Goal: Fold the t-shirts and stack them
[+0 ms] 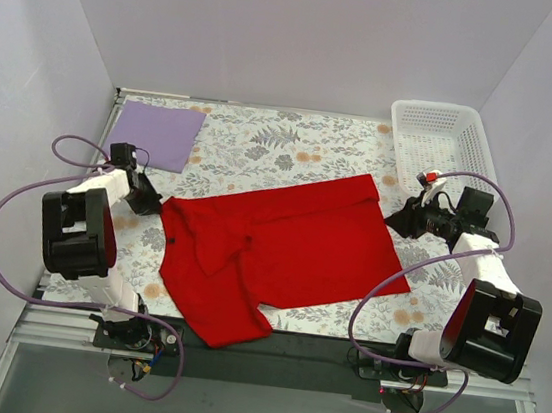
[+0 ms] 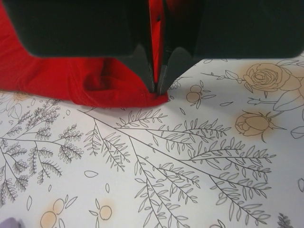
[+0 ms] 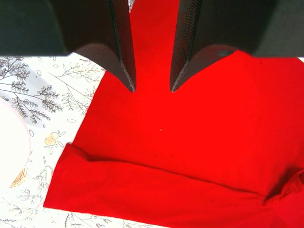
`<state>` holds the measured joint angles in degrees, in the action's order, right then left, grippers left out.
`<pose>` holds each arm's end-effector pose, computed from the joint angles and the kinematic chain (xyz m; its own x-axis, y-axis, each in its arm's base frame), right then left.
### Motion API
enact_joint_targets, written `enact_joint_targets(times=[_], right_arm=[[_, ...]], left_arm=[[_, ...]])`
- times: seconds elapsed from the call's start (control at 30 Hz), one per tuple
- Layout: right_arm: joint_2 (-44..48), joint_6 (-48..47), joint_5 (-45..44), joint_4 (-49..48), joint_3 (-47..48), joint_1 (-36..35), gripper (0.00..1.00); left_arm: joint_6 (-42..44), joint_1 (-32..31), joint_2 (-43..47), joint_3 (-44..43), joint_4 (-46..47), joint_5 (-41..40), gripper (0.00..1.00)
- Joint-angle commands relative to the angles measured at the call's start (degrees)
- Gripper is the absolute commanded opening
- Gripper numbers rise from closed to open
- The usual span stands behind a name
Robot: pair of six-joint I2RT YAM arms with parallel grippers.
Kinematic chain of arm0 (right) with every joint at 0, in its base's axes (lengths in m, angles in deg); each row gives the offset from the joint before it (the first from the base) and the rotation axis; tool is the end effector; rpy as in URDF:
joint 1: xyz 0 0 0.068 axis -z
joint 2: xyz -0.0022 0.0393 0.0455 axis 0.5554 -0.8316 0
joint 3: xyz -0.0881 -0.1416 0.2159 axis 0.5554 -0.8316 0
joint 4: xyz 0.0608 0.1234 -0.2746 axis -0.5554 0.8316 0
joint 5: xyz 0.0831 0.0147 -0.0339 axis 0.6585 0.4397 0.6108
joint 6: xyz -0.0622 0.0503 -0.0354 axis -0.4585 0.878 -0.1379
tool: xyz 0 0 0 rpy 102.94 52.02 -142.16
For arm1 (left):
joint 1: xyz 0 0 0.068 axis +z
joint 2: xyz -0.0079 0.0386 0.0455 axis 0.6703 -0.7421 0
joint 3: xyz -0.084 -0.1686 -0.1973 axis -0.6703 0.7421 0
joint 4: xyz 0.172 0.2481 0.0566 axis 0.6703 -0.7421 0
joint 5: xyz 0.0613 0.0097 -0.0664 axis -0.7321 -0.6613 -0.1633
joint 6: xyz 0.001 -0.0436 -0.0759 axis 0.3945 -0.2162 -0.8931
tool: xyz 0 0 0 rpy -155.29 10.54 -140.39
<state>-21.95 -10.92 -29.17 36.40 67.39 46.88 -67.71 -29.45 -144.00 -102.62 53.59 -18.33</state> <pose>0.3336 -0.0162 0.1783 -0.4275 -0.1803 -0.8858 -0.6541 0.7381 0.1654 0.3528 0.0697 0.0839 -0.2249 -0.9728 -0.0557 -0.8961 0.2289 -0.3803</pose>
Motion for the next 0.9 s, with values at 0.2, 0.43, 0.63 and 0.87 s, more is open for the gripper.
enact_joint_targets(times=[0.2,0.43,0.63,0.87], right_arm=[[-1.3,-1.1,1.7,1.9,2.1,0.3,0.42],[-1.5,-1.2,1.6,2.2,2.2,0.3,0.42],[-1.9,-1.3,1.7,2.2,2.3,0.3,0.42],[-2.1,-1.5,1.6,2.4,2.4,0.3,0.42]], left_arm=[[1.1,1.0,4.4,0.1,1.8,-6.1,0.08],[-0.2,1.6,13.1,1.3,5.0,-1.4,0.39],[-1.5,1.6,8.2,-1.2,5.7,15.5,0.42],[3.7,0.5,-0.1,-10.0,-1.7,15.6,0.43]])
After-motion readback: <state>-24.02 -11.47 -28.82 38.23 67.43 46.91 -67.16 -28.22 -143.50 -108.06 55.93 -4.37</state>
